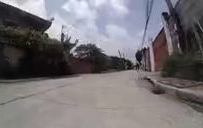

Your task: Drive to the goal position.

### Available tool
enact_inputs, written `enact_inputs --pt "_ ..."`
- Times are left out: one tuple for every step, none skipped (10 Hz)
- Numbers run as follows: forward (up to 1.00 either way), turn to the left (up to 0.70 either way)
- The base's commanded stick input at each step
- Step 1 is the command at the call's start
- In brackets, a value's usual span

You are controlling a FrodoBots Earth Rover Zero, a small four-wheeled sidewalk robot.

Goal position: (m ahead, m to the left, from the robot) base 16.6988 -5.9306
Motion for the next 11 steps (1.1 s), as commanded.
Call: enact_inputs --pt "0.5 0.01" --pt "0.5 0.01" --pt "0.5 0.01" --pt "0.5 0.01" --pt "0.5 0.01" --pt "0.5 0.01" --pt "0.5 0.01" --pt "0.5 0.01" --pt "0.5 0.01" --pt "0.5 0.01" --pt "0.5 0.01"
